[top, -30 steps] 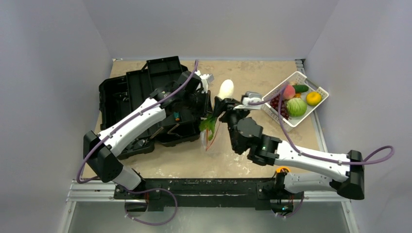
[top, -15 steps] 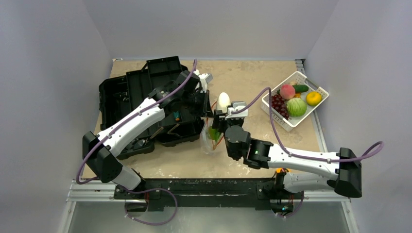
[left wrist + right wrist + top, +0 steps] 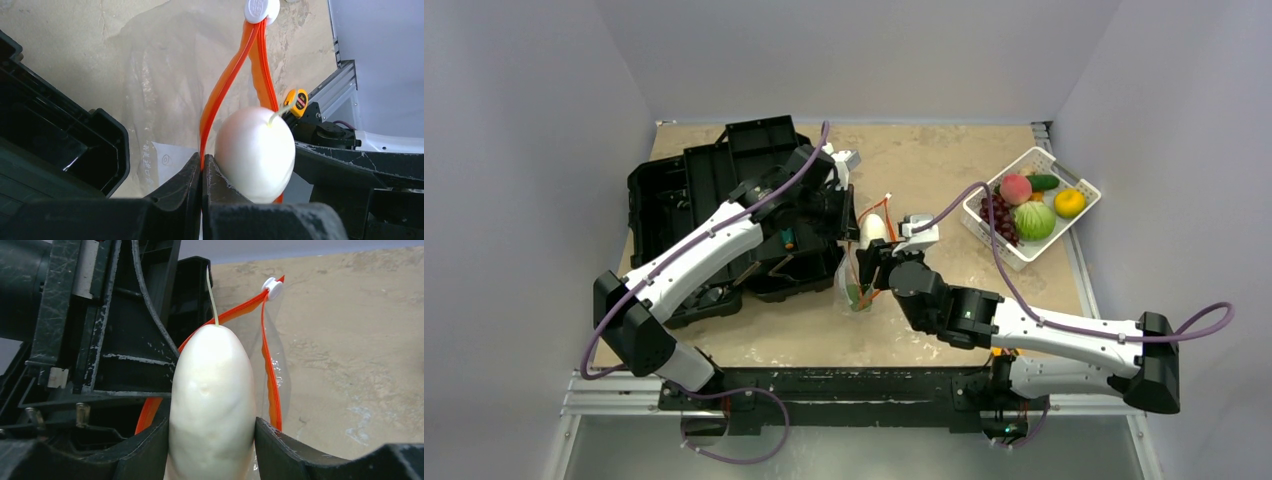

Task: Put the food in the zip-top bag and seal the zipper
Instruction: Place the fake vegetable in the zipper food storage bag, then pick up the fake fruit from the bin.

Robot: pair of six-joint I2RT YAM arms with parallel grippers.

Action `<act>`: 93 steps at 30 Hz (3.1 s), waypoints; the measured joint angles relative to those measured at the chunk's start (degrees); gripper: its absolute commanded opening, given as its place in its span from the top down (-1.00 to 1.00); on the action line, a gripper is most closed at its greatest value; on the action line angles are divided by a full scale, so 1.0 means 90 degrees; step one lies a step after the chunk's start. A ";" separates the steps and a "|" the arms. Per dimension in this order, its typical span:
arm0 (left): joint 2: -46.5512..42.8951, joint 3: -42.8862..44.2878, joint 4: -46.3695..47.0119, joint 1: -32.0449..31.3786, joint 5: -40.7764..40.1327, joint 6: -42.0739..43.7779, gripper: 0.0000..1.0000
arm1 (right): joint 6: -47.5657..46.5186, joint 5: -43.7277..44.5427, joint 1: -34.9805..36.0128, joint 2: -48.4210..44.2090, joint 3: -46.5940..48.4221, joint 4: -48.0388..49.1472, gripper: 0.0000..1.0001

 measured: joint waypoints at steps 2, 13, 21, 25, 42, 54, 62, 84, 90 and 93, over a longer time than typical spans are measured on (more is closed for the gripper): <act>0.0000 0.0000 0.0000 0.0000 -0.0032 0.0036 1.00 | 0.0104 -0.0253 -0.0007 -0.0075 0.0046 -0.0170 -0.05; -0.0005 0.0000 0.0012 -0.0046 -0.0117 0.0119 1.00 | 0.0488 -0.1010 -0.0017 0.0087 0.0687 -0.1047 -0.56; -0.0029 0.0000 0.0017 -0.0078 -0.0085 0.0117 1.00 | 0.0561 -0.0923 -0.0197 0.0537 0.1761 -0.2195 -0.82; -0.0029 0.0002 0.0163 -0.0070 -0.0066 0.0112 1.00 | 0.0357 -0.1071 -0.0510 0.0646 0.2293 -0.2713 -0.85; -0.0083 0.0002 0.0143 -0.0262 -0.0073 0.0172 1.00 | -0.0350 -0.1681 -0.1258 0.0644 0.2975 -0.2907 -0.76; -0.0124 -0.0019 0.0141 -0.0284 0.0121 0.0294 1.00 | -0.0602 -0.1938 -0.4029 0.0415 0.3609 -0.2866 -0.73; -0.0126 -0.0022 0.0153 -0.0284 0.0226 0.0452 1.00 | -0.0245 -0.2739 -0.6426 0.0617 0.2701 -0.2135 -0.73; -0.0117 -0.0024 0.0296 -0.0282 0.0661 0.0668 1.00 | -0.0085 -0.2589 -0.8114 0.4119 0.2276 -0.0158 -0.70; -0.0046 -0.0024 0.0296 -0.0279 0.0823 0.0661 1.00 | -0.0100 -0.2361 -0.8121 0.4267 0.2380 -0.0007 -0.56; -0.0027 -0.0024 0.0296 -0.0277 0.0894 0.0656 1.00 | -0.0097 -0.2220 -0.8131 0.4267 0.2329 0.0114 -0.51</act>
